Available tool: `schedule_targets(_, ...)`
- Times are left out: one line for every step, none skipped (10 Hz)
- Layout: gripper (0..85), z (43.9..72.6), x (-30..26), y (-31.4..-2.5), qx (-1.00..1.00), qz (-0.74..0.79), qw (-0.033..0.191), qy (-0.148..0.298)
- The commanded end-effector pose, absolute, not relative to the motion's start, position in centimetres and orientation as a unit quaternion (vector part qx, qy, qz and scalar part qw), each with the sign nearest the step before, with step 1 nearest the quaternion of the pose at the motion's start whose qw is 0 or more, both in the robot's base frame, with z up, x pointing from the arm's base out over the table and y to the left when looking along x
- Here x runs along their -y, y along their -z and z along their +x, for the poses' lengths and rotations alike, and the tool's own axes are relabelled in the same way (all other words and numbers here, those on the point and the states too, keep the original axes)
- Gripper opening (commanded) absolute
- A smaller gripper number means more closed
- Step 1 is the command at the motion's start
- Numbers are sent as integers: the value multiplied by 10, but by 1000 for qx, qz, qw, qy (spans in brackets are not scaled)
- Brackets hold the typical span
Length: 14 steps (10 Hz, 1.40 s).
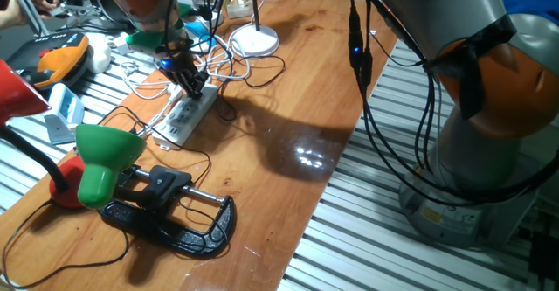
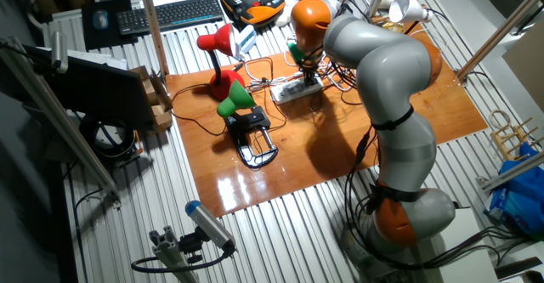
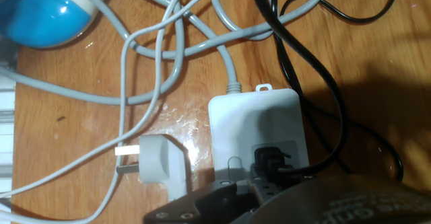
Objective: Plug in the power cord of the desk lamp, turn on the socket, and light up the desk lamp
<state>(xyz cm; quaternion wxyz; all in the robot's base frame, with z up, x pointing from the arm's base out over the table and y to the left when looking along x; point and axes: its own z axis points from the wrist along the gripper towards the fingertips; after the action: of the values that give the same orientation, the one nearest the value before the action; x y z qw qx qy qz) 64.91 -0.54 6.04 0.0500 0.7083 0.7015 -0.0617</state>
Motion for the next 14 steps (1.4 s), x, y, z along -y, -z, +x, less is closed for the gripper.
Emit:
schedule_targets(0,649,5,-60,-701,709,49,61)
schedule_targets(0,649,5,-59,-702,709,48,57)
schedule_targets(0,649,5,-59,-701,709,48,56)
schedule_targets(0,649,5,-58,-701,709,47,57)
schedule_targets(0,649,5,-58,-701,709,47,56)
schedule_targets(0,649,5,-58,-702,709,46,55)
schedule_targets(0,649,5,-57,-702,709,45,54)
schedule_targets(0,648,5,-57,-702,709,45,55)
schedule_targets(0,648,5,-56,-702,709,44,54)
schedule_targets(0,648,5,-55,-702,709,43,54)
schedule_targets(0,648,5,-55,-702,708,42,54)
schedule_targets(0,648,5,-55,-703,707,41,54)
schedule_targets(0,648,5,-54,-705,707,38,53)
schedule_targets(0,648,5,-54,-705,706,37,52)
